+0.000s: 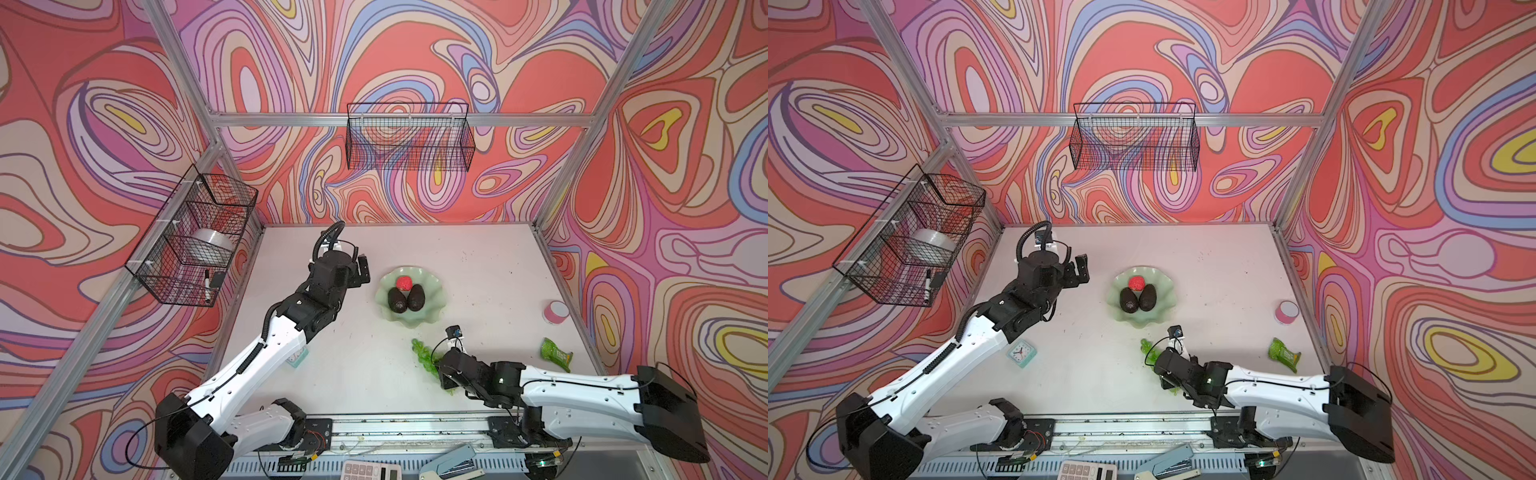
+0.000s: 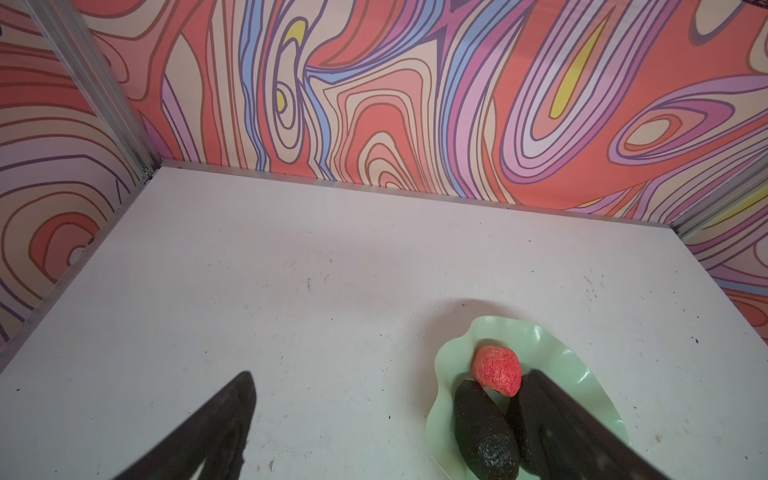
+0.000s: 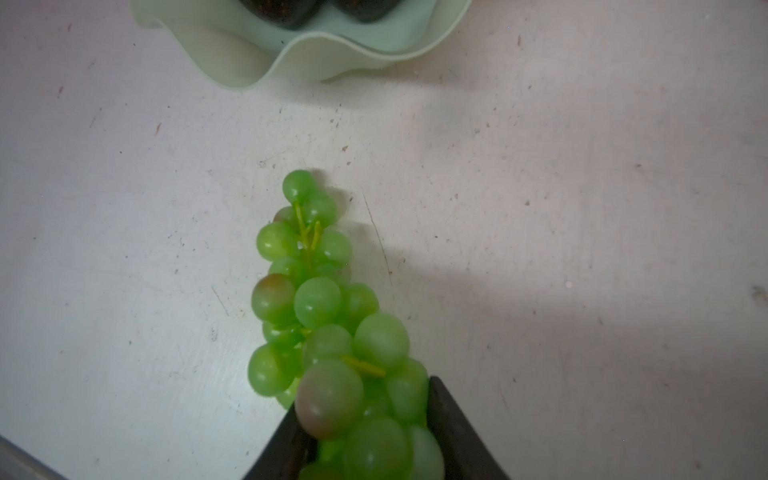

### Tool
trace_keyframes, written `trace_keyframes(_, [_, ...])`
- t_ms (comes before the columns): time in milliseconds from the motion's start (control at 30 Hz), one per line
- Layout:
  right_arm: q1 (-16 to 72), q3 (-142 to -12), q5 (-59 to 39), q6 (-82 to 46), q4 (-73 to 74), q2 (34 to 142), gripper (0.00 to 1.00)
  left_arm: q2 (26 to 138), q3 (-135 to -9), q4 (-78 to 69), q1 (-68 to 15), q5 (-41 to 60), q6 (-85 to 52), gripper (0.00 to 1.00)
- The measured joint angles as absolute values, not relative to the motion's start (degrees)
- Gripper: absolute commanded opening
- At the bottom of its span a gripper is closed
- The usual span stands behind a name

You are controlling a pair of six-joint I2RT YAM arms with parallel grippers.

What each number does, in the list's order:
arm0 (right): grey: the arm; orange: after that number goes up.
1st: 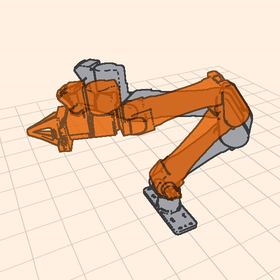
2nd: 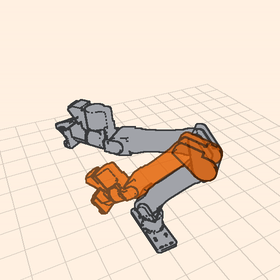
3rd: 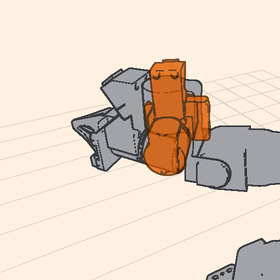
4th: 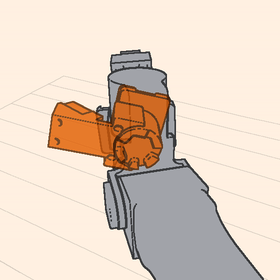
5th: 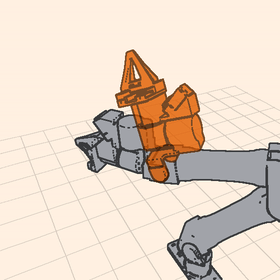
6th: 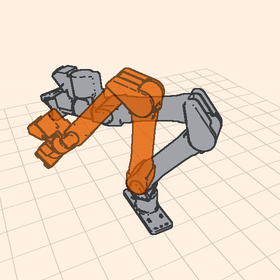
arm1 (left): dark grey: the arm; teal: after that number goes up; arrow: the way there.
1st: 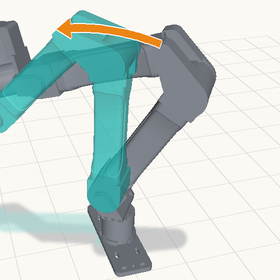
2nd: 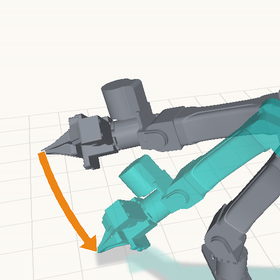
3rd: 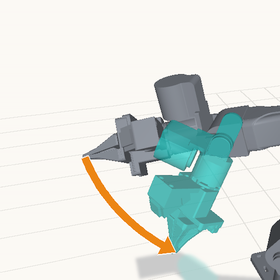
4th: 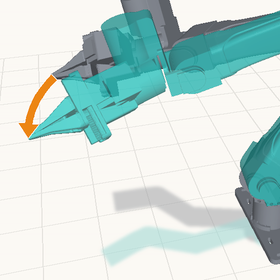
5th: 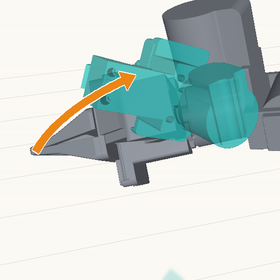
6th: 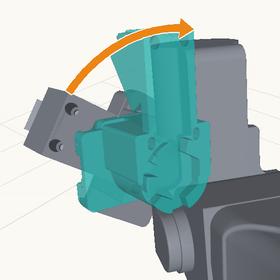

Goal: Place and organize the fake fruits in the fruit bowl

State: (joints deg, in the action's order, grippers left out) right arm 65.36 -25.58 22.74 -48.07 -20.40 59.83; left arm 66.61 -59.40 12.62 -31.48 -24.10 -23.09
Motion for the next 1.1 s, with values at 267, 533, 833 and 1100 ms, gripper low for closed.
trace_keyframes(267, [64.42, -31.88, 30.35, -54.22, -36.62, 48.60, 0.36, 66.41, -59.40, 12.62, -31.00, -24.51, -22.68, 1.00])
trace_keyframes(533, [57.49, -44.73, 35.66, -51.70, -44.12, 46.35, 0.48, 66.19, -58.96, 12.62, -30.63, -24.56, -22.74, 1.00])
trace_keyframes(833, [55.05, -35.38, 20.60, -40.84, -34.30, 51.92, 0.88, 65.65, -57.89, 13.58, -30.02, -24.53, -22.74, 1.00])
trace_keyframes(1100, [55.05, -28.16, 11.18, -34.46, -25.50, 55.07, 0.91, 64.55, -57.58, 13.96, -29.76, -24.53, -22.76, 1.00])
